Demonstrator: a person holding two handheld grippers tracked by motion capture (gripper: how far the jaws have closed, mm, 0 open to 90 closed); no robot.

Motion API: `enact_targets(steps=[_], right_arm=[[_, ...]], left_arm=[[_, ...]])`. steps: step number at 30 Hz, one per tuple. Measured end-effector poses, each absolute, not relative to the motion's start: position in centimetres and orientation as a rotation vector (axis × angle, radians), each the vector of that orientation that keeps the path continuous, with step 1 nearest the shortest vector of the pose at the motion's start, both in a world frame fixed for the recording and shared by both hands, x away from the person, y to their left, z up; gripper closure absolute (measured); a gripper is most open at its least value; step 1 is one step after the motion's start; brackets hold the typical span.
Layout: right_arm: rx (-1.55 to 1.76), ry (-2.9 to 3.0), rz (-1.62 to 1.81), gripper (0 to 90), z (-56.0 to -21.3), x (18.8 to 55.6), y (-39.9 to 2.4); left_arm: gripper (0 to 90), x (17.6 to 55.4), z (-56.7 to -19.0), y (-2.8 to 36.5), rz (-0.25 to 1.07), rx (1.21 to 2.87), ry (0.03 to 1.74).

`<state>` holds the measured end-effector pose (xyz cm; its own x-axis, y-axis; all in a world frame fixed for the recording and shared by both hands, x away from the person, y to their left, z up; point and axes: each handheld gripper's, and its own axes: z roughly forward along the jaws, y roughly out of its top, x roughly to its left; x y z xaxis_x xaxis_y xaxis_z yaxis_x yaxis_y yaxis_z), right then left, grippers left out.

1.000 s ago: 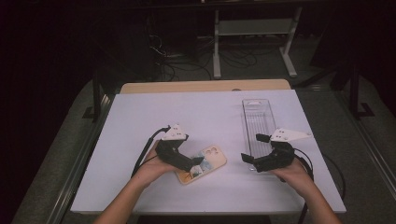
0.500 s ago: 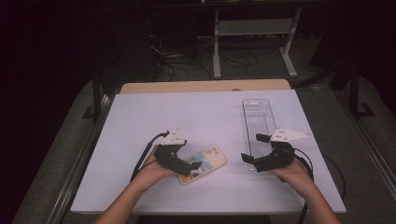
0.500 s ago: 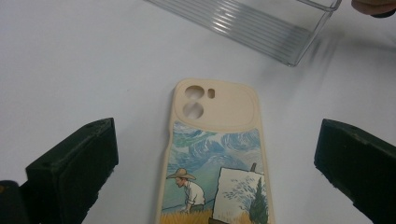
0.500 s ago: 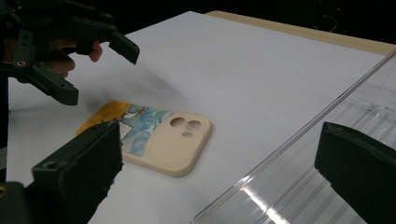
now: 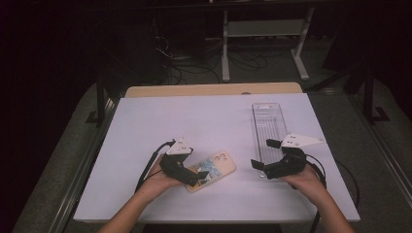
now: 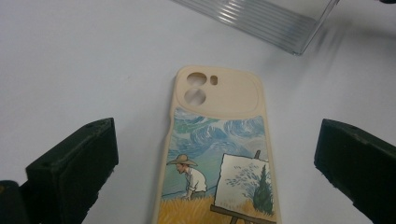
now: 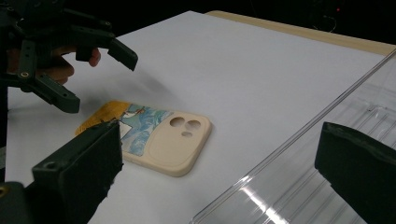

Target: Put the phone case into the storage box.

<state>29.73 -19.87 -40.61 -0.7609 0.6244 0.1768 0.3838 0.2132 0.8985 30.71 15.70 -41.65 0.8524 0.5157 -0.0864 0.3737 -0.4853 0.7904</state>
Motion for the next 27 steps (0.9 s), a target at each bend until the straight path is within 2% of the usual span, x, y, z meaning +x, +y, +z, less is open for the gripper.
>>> enact_targets(steps=[19,27], right_arm=[[0.963,2.261,1.569,0.5,-40.6,29.7,-19.8],[0.962,2.262,1.568,0.5,-40.6,29.7,-19.8]], left_arm=[[0.0,30.3,-44.1,15.3,0.209,2.185,0.682],[0.0,30.2,-44.7,14.4,0.224,2.231,0.646]])
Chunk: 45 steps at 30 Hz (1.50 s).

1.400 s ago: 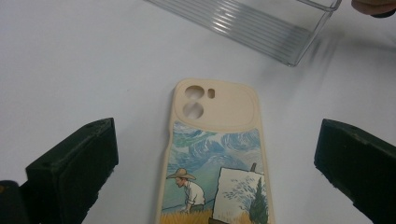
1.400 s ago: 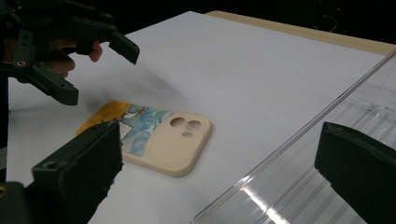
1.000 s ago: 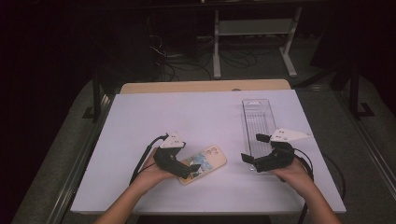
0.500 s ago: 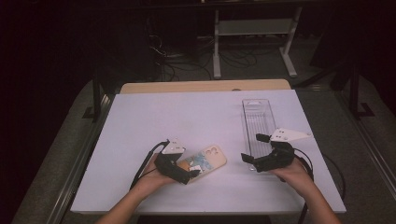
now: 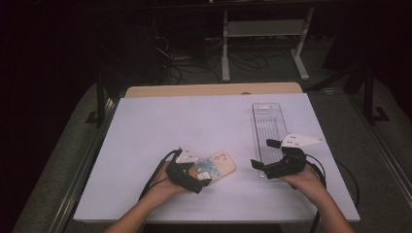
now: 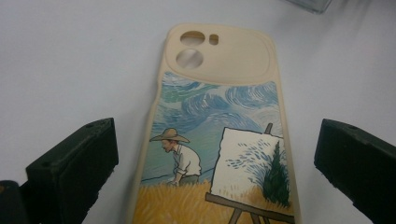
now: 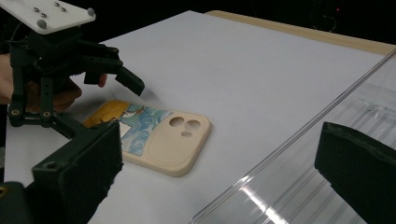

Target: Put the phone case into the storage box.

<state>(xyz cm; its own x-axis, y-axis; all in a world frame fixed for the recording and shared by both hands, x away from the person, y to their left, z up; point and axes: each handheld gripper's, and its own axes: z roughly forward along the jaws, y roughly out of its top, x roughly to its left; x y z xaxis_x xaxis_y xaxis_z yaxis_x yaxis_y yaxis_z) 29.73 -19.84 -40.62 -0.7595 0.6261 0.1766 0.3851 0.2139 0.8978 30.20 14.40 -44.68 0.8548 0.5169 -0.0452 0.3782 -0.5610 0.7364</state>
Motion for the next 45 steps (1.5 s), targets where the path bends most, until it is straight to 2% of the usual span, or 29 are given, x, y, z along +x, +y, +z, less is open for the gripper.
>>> enact_targets(steps=[20,23,32,35,45], right_arm=[[0.963,2.260,1.566,0.5,-40.6,29.7,-19.8],[0.962,2.260,1.566,0.5,-40.6,29.7,-19.8],[0.963,2.260,1.566,0.6,-40.6,29.7,-19.8],[0.962,2.260,1.566,0.5,-40.6,29.7,-19.8],[0.965,2.259,1.565,0.5,-40.6,29.7,-19.8]], left_arm=[[0.4,30.6,-45.9,13.3,0.244,2.291,0.583],[5.2,30.5,-45.8,13.4,0.238,2.290,0.562],[5.9,30.5,-45.8,13.4,0.237,2.293,0.556],[10.3,30.5,-45.7,13.5,0.233,2.295,0.533],[10.7,30.4,-45.9,13.6,0.237,2.279,0.530]])
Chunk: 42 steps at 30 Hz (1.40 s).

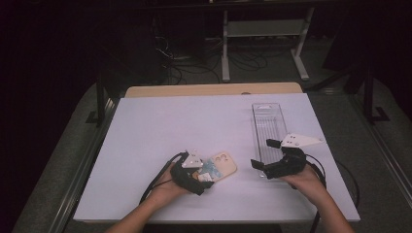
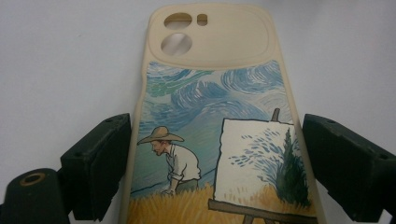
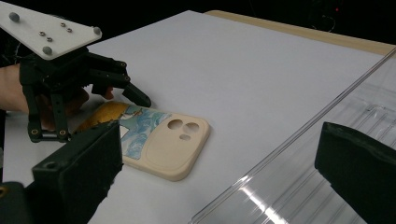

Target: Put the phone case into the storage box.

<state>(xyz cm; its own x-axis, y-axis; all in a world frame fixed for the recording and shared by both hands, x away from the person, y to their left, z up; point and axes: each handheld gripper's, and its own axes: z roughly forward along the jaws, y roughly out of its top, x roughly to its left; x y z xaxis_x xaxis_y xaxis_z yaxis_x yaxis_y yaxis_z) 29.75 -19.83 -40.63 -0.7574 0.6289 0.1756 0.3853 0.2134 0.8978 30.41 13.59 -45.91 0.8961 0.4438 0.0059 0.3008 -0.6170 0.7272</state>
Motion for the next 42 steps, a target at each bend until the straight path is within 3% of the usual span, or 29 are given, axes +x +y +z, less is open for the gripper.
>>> enact_targets(steps=[18,42], right_arm=[[0.961,2.261,1.567,0.5,-40.6,29.7,-19.9],[0.967,2.265,1.574,0.5,-40.5,29.8,-19.9]], left_arm=[[11.7,30.6,-45.0,13.6,0.219,2.295,0.508],[11.6,31.5,-40.8,17.1,0.131,2.281,0.408]])
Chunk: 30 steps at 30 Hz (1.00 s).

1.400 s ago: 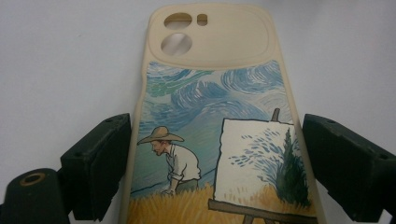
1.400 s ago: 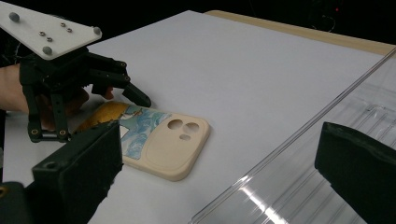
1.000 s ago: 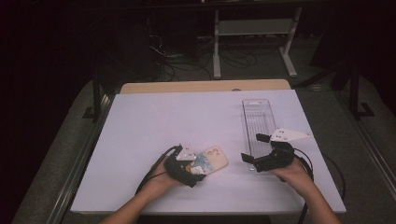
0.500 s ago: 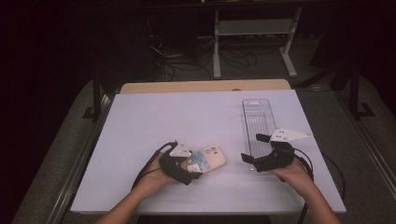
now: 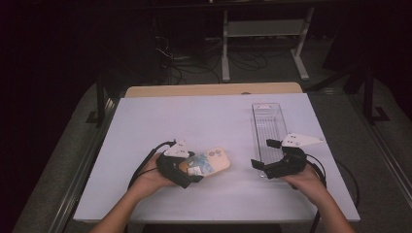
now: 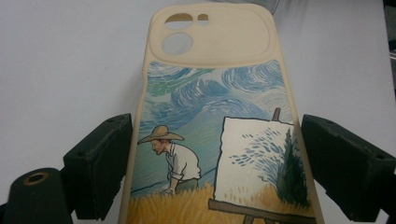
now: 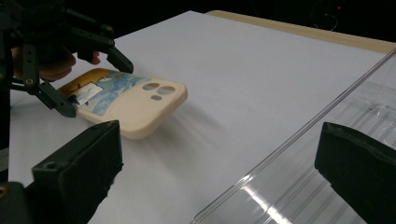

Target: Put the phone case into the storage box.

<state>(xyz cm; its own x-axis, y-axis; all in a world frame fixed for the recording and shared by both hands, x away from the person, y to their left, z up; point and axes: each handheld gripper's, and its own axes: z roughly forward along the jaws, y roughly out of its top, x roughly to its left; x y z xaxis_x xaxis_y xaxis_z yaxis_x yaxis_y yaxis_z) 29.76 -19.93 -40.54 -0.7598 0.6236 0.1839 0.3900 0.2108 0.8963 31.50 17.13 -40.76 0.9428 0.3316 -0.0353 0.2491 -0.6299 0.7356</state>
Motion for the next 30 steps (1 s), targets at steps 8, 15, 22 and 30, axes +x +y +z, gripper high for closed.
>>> enact_targets(steps=[8,15,22,30], right_arm=[[0.984,2.271,1.580,0.5,-40.5,29.9,-19.9],[0.986,2.280,1.581,0.5,-40.4,30.0,-19.9],[0.982,2.304,1.575,0.5,-39.9,30.1,-19.6],[0.956,2.332,1.564,0.5,-38.7,30.7,-19.3]], left_arm=[[11.6,32.3,-39.5,18.2,0.100,2.286,0.399],[11.5,33.3,-38.3,18.6,0.072,2.295,0.377],[11.5,34.6,-37.4,18.5,0.041,2.292,0.341],[11.4,34.8,-37.3,18.1,0.023,2.305,0.326]])
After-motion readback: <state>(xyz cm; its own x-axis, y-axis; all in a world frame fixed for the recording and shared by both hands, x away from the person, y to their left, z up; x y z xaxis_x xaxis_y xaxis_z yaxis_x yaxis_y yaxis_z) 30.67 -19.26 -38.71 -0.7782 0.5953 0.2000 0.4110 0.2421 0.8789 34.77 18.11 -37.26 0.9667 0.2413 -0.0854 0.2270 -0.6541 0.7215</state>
